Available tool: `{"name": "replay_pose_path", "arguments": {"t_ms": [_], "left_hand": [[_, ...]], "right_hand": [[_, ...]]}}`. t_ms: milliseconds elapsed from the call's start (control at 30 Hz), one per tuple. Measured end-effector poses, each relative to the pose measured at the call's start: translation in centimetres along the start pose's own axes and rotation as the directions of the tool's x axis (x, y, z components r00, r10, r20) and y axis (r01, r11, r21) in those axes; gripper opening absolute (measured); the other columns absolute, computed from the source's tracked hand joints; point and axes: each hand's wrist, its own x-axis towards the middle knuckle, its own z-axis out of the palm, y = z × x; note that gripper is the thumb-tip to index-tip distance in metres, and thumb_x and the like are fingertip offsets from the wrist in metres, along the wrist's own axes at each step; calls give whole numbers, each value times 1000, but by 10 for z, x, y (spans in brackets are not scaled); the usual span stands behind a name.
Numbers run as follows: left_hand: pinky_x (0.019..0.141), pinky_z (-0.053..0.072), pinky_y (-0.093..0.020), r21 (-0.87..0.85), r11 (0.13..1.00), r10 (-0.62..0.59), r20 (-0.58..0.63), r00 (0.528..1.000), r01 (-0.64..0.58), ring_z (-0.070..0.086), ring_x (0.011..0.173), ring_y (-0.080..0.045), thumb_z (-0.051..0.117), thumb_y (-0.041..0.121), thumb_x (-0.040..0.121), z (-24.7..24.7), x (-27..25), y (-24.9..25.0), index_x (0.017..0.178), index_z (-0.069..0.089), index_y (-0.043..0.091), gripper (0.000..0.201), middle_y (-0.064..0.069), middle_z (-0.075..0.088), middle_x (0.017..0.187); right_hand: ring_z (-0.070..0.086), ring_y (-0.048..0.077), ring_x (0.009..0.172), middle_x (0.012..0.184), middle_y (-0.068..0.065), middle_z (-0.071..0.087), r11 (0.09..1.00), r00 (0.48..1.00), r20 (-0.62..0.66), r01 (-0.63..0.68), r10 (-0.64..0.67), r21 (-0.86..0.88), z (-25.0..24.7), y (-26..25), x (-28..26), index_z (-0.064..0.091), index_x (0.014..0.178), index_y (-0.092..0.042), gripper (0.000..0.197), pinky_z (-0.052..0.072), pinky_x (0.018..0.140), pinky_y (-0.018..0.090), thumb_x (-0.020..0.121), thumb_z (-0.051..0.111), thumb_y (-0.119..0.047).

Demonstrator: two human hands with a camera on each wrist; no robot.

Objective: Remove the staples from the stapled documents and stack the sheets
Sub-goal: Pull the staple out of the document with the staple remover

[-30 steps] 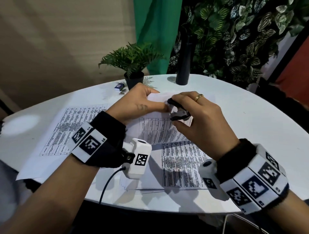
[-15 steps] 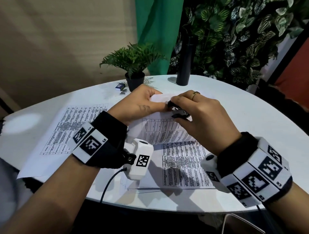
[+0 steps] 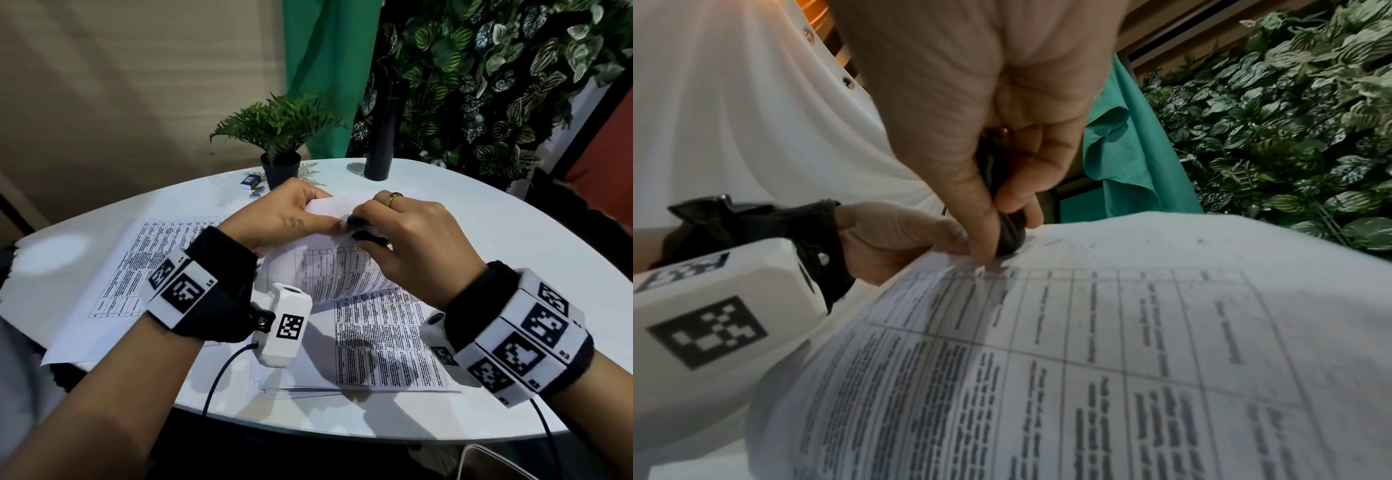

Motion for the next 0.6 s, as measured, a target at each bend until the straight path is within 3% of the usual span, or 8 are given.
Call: {"name": "replay_pose_path", "arguments": {"t_ms": [133, 333, 500, 600], "left_hand": [[58, 43, -8, -69, 998, 12, 22, 1000, -11, 59, 61, 4, 64, -3, 80, 1, -1, 0, 87, 66, 2, 9, 12, 68, 63], [69, 50, -14, -160, 987, 19, 1, 1000, -19, 64, 70, -5, 69, 12, 67, 0, 2, -5, 90, 68, -2, 27, 4, 72, 75], [65, 50, -12, -182, 983, 12, 10, 1000, -10, 63, 65, -3, 64, -2, 77, -1, 1, -4, 85, 67, -1, 8, 4, 71, 68], [63, 48, -11, -185, 982, 27, 4, 1000, -26, 63, 62, 0, 59, -4, 83, 0, 0, -3, 82, 65, 0, 8, 7, 70, 65]], "right_hand": [[61, 36, 64, 78, 11, 64, 998, 999, -34, -3, 6, 65, -2, 2, 1, 65, 89, -3, 21, 50, 52, 39, 70, 62, -12], [62, 29, 66, 78, 7, 67, 974, 991, -96, -68, 91, 216, -5, 2, -3, 68, 89, -5, 24, 52, 58, 38, 69, 69, -18], [65, 21, 72, 79, 2, 71, 957, 985, -70, -135, 158, 257, -10, 3, -1, 71, 94, -11, 32, 47, 65, 35, 66, 72, -27], [66, 22, 72, 78, 2, 72, 969, 989, -48, -128, 142, 213, -14, 3, 0, 71, 96, -12, 35, 49, 64, 35, 66, 71, -30]]}}
